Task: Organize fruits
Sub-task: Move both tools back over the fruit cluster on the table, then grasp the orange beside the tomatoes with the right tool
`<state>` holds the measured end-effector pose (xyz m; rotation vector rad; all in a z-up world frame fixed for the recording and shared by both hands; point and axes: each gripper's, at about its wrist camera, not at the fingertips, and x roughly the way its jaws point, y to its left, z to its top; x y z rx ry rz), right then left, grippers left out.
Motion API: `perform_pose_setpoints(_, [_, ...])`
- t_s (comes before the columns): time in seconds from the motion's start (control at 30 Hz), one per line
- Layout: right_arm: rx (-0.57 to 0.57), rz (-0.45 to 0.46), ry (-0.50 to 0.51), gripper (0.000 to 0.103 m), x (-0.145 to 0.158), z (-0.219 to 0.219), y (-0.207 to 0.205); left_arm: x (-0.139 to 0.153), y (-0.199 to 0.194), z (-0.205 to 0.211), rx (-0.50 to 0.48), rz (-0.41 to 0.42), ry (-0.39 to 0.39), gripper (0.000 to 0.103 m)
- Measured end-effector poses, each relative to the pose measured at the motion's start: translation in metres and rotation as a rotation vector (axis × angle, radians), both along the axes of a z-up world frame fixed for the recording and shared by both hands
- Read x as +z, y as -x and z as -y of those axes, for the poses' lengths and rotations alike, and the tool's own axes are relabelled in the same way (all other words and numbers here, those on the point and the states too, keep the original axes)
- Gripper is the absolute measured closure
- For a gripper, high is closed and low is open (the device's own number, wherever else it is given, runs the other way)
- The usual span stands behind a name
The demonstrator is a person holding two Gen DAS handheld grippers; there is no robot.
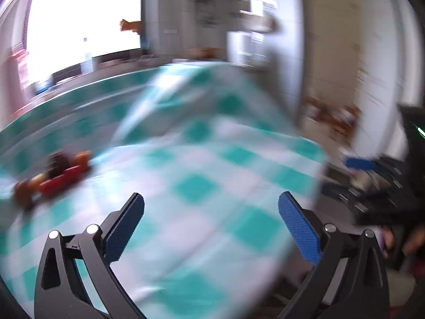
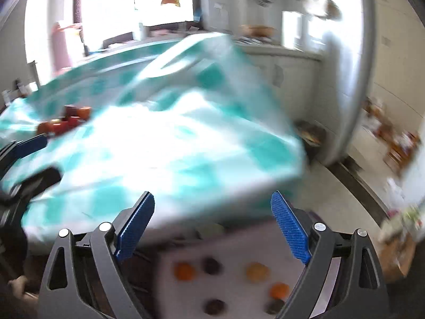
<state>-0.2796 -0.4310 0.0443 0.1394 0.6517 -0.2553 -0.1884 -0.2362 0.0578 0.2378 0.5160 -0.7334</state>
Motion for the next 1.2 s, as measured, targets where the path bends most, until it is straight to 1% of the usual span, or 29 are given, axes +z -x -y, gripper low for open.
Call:
perform_pose_setpoints(0.03, [0.031,0.005,-0.004,0.016,0.002,-0.011,-0.01,0.001,-0.013,-0.015,0.062,0.006,0.003,0.002])
perform_pose_setpoints(0.07, [0.055,0.002,-0.005,0.016,0.003,-0.025,-0.021,0.002,-0.025,-0.028,0.103,0.009,0.0,0.002])
perform_pose_setpoints(0.13, [0.105,-0.007,0.0,0.016,0.006,-0.049,-0.047,0.005,-0.053,-0.058,0.217,0.023,-0.037,0.002])
perform_pose_setpoints(0.2, [0.155,-0.013,0.012,0.016,0.008,-0.07,-0.07,0.003,-0.077,-0.089,0.295,0.012,-0.061,0.002])
perform_pose_setpoints(0.3, [0.213,-0.038,0.051,0.016,0.005,-0.106,-0.108,-0.002,-0.117,-0.129,0.387,-0.035,-0.061,0.002])
perform_pose_setpoints(0.37, [0.239,-0.063,0.052,0.016,-0.001,-0.121,-0.135,-0.007,-0.146,-0.151,0.449,-0.053,-0.078,0.002])
perform_pose_setpoints(0.43, [0.259,-0.089,0.036,0.016,-0.009,-0.131,-0.164,-0.01,-0.162,-0.169,0.492,-0.062,-0.083,0.002])
perform_pose_setpoints(0.5, [0.266,-0.108,0.028,0.016,-0.016,-0.141,-0.194,-0.014,-0.181,-0.19,0.527,-0.089,-0.057,0.002])
perform_pose_setpoints(0.6, [0.267,-0.123,0.007,0.017,-0.018,-0.145,-0.235,-0.018,-0.194,-0.218,0.566,-0.157,0.055,0.002])
perform_pose_setpoints(0.63, [0.266,-0.129,-0.005,0.017,-0.017,-0.145,-0.248,-0.019,-0.196,-0.224,0.58,-0.18,0.082,0.002])
perform_pose_setpoints(0.7, [0.276,-0.128,-0.032,0.023,-0.015,-0.149,-0.276,-0.019,-0.197,-0.231,0.601,-0.207,0.114,0.002])
perform_pose_setpoints(0.77, [0.293,-0.122,-0.062,0.027,-0.015,-0.154,-0.297,-0.018,-0.195,-0.235,0.612,-0.199,0.116,0.002])
perform_pose_setpoints(0.8, [0.304,-0.124,-0.091,0.029,-0.015,-0.157,-0.312,-0.019,-0.195,-0.234,0.622,-0.195,0.102,0.002])
perform_pose_setpoints(0.87, [0.309,-0.125,-0.12,0.033,-0.016,-0.161,-0.328,-0.022,-0.198,-0.233,0.617,-0.217,0.096,0.002])
perform_pose_setpoints(0.93, [0.312,-0.128,-0.141,0.035,-0.016,-0.166,-0.348,-0.023,-0.199,-0.232,0.622,-0.219,0.09,0.002])
perform_pose_setpoints(1.0, [0.311,-0.146,-0.132,0.038,-0.018,-0.172,-0.364,-0.023,-0.2,-0.23,0.621,-0.222,0.082,0.002])
perform_pose_setpoints(1.07, [0.314,-0.173,-0.113,0.04,-0.023,-0.178,-0.377,-0.025,-0.199,-0.23,0.623,-0.223,0.077,0.002])
perform_pose_setpoints(1.2, [0.315,-0.194,-0.127,0.042,-0.026,-0.183,-0.391,-0.026,-0.199,-0.23,0.628,-0.231,0.072,0.002])
